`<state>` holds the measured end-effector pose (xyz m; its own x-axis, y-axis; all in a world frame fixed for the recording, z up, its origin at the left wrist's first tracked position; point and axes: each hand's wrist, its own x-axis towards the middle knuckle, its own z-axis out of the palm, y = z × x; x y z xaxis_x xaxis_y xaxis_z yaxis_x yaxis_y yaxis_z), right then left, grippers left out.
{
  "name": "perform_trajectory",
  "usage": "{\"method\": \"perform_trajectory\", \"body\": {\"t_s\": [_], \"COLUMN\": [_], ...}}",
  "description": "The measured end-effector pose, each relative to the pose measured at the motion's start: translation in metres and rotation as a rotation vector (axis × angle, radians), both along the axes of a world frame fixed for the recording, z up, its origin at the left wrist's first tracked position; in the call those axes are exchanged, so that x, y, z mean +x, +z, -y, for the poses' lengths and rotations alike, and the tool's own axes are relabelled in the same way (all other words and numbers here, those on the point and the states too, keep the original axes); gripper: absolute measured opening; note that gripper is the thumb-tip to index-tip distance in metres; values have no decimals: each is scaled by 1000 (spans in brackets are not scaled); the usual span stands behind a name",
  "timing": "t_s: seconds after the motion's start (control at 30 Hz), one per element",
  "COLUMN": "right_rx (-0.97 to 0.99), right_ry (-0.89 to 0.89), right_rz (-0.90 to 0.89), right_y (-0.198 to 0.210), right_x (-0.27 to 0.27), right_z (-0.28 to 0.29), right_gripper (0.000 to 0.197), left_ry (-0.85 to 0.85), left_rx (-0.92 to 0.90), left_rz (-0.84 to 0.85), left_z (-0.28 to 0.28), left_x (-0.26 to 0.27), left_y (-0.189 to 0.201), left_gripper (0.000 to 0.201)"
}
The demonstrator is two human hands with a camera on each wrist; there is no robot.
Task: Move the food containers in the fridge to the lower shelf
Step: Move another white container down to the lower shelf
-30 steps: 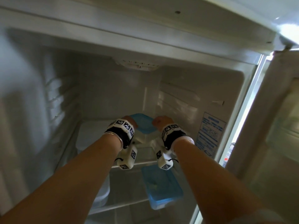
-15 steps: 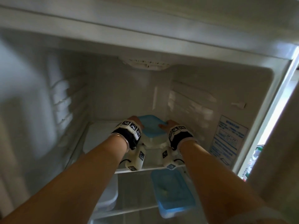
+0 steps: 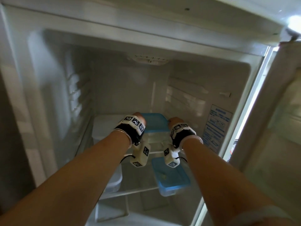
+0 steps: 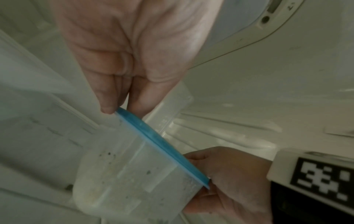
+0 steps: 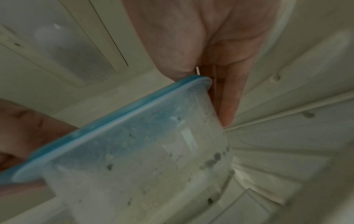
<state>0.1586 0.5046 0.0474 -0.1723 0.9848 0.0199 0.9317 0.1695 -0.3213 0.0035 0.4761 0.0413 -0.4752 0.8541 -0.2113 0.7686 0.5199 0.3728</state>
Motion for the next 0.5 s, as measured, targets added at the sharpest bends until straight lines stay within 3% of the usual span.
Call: {"method": "perform_trajectory", "body": {"t_s": [0.07, 0.17, 0.23, 0.43, 0.5], "right_rx": [-15, -1, 5, -42, -11], "right_ry": [-10, -9, -18, -59, -39], "right_rz": [-1, 3, -21, -132, -164], "right_y": [-1, -5, -5, 4, 11], "right_x": [6, 18, 22, 18, 5], "right_z": [9, 19, 25, 51, 62], "right_gripper": [32, 28, 29, 56, 56], "left_ry": [-32, -59, -58, -5, 3], "left_rx": [42, 231, 334, 328, 367], "left_rz": [-83, 90, 161, 220, 243], "left_z": [-6, 54, 64, 74, 83], "left_x": [-4, 22, 29, 25, 18], "left_y": [-11, 10, 11, 11, 15], "left_gripper": [36, 37, 38, 38, 37]}}
